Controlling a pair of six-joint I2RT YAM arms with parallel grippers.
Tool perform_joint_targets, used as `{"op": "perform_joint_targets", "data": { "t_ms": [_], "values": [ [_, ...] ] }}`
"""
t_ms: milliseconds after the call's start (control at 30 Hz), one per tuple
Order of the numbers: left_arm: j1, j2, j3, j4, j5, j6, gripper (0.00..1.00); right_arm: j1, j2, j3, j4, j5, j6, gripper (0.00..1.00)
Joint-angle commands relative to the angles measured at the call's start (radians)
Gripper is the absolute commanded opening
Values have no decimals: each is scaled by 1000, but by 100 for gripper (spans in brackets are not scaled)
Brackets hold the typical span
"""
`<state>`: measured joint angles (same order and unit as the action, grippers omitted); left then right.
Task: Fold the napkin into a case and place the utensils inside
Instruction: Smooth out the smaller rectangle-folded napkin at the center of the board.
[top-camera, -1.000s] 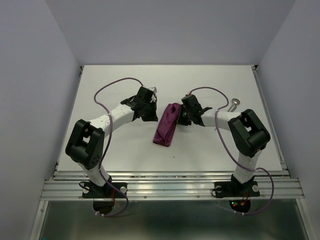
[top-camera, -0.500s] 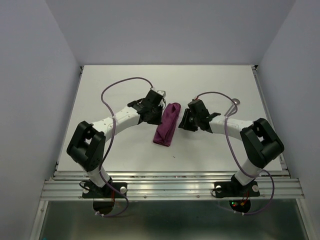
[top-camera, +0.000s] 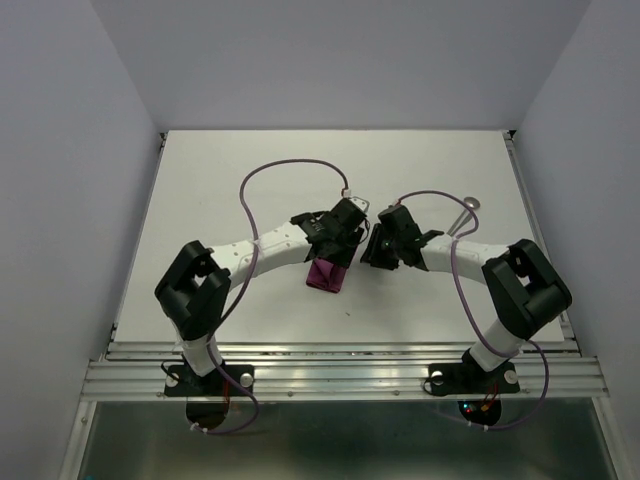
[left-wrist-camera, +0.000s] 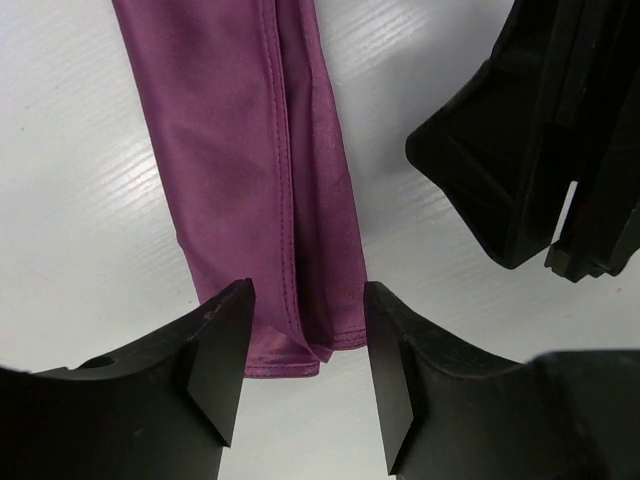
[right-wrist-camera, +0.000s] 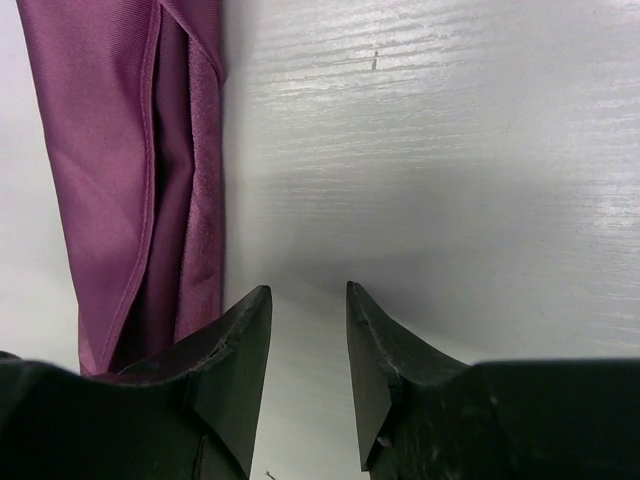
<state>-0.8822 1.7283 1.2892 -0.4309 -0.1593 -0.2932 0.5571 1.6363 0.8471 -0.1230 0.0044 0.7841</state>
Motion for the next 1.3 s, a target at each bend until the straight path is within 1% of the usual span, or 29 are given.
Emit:
{"op": "perform_joint_targets", "data": {
  "t_ms": [0, 267, 300, 467, 567, 900, 1067, 1267],
  "values": [
    [-29, 16, 42, -34, -71, 32, 60, -5, -41, -19, 13, 16, 10, 43],
    [-64, 80, 39, -20, -126, 40, 60, -5, -44, -13, 13, 19, 7, 43],
    [-67, 86, 39, -14, -128, 40, 57, -5, -43, -11, 13, 17, 7, 43],
    [-75, 114, 35, -5, -132, 40, 52, -5, -41, -6, 13, 17, 4, 43],
    [-77, 126, 25, 6, -132, 37, 47, -5, -39, -6, 11, 16, 4, 43],
    [-81, 166, 12, 34, -157, 28, 44, -5, -38, -5, 13, 14, 3, 43],
    [-81, 197, 18, 34, -197, 19, 38, -5, -41, -9, 11, 17, 6, 43],
    [-81, 224, 22, 34, -212, 11, 31, -5, -46, -14, 13, 8, 1, 43]
  ]
}}
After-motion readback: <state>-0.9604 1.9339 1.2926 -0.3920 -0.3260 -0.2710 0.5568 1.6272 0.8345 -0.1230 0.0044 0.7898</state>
